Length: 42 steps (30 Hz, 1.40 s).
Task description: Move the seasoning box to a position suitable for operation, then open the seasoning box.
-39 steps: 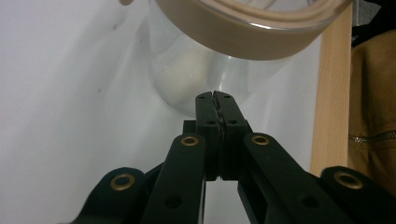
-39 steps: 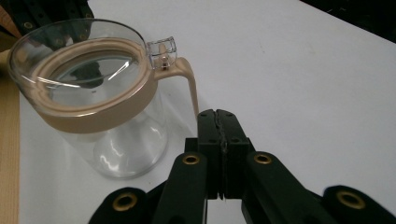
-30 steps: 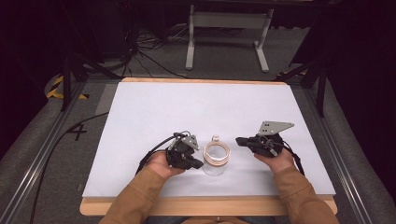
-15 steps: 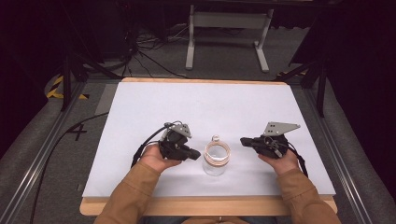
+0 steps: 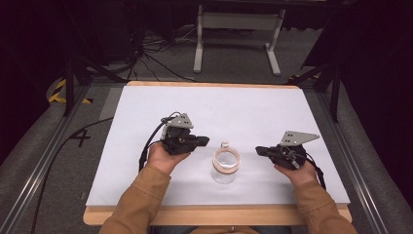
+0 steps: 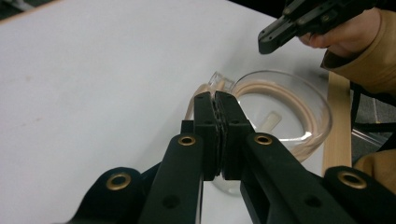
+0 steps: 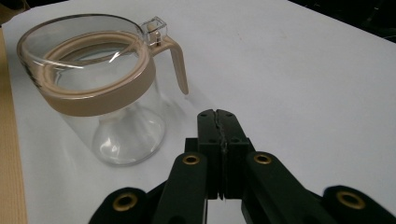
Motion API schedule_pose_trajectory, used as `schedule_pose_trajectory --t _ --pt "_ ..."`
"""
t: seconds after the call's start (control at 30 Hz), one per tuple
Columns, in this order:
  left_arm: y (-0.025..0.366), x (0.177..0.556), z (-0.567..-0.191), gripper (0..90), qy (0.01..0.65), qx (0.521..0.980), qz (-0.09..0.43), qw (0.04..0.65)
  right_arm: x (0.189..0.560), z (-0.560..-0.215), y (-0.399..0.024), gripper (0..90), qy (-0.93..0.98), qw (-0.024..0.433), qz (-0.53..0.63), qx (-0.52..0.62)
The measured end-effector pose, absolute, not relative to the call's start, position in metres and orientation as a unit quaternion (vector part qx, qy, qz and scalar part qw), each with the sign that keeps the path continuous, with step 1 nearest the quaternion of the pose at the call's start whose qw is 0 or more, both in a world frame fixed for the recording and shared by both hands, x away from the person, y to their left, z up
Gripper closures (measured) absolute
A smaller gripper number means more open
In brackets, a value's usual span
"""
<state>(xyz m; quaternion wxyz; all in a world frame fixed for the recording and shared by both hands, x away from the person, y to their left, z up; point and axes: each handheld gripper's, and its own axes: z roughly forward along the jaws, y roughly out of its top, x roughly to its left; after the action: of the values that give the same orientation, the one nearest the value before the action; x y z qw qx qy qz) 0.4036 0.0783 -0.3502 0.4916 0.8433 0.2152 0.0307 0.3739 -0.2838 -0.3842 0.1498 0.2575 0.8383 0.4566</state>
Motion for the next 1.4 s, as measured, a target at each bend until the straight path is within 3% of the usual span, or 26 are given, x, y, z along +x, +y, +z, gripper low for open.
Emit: schedule_pose_trajectory --t 0.27,0.47,0.77,1.4 --pt "0.059 0.409 -0.346 87.5 0.194 0.844 0.032 0.5 0.363 -0.384 -0.286 89.4 0.838 0.15 0.455 0.26" --pt "0.049 0.418 -0.349 84.5 0.197 0.834 -0.001 0.515 0.352 -0.385 -0.28 89.4 0.845 0.147 0.449 0.251" --pt "0.034 0.426 -0.359 86.0 0.194 0.847 -0.005 0.495 0.344 -0.387 -0.279 89.4 0.848 0.145 0.445 0.249" --pt "0.03 0.437 -0.371 86.1 0.212 0.839 -0.019 0.5 0.342 -0.39 -0.271 89.3 0.853 0.136 0.443 0.24"
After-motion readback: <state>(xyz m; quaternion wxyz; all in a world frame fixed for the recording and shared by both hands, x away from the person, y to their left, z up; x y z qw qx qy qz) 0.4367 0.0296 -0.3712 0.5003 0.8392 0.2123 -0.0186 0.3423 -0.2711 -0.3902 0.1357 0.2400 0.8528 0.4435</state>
